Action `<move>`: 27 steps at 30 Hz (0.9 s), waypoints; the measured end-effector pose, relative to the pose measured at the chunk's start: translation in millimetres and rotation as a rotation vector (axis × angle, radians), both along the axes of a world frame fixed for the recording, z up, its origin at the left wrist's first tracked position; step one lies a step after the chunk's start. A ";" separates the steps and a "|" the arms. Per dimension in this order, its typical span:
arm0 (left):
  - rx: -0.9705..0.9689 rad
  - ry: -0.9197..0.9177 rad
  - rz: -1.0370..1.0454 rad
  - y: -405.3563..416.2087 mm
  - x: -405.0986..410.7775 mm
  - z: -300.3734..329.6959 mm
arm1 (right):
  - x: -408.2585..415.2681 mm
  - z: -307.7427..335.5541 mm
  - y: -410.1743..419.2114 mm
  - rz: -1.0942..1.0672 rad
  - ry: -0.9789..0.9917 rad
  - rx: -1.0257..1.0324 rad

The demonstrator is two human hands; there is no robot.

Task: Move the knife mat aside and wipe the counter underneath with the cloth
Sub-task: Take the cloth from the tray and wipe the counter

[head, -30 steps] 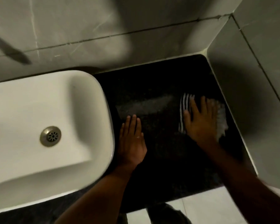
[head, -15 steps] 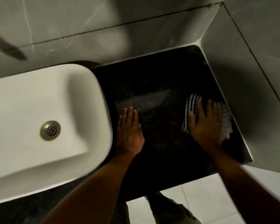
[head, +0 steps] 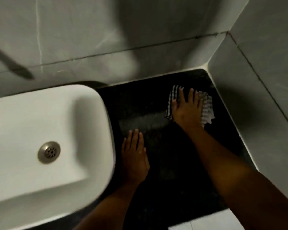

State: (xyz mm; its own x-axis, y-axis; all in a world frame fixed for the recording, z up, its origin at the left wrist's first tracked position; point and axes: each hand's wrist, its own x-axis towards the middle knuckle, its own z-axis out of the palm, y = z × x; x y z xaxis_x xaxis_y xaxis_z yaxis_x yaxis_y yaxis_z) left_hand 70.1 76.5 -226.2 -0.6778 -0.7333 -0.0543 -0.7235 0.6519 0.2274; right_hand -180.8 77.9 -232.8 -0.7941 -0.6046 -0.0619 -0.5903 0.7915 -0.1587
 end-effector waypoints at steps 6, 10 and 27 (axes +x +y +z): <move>-0.018 0.054 -0.006 -13.0 -9.4 1.3 | 62.0 2.6 -28.5 0.487 0.010 -0.025; -0.019 0.007 0.006 -11.0 -9.1 0.2 | 39.8 -7.6 83.9 0.331 0.017 -0.036; 0.036 -0.004 0.021 -15.4 -16.3 10.5 | 96.1 22.2 95.2 0.333 -0.132 -0.106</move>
State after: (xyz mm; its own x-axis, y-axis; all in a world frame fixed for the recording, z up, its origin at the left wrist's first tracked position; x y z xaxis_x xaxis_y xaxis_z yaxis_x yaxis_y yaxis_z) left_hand 53.8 61.1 -215.7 -0.6618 -0.7450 -0.0838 -0.7380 0.6277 0.2477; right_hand -84.7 173.0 -210.6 -0.5423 -0.8369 -0.0737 -0.7815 0.5347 -0.3214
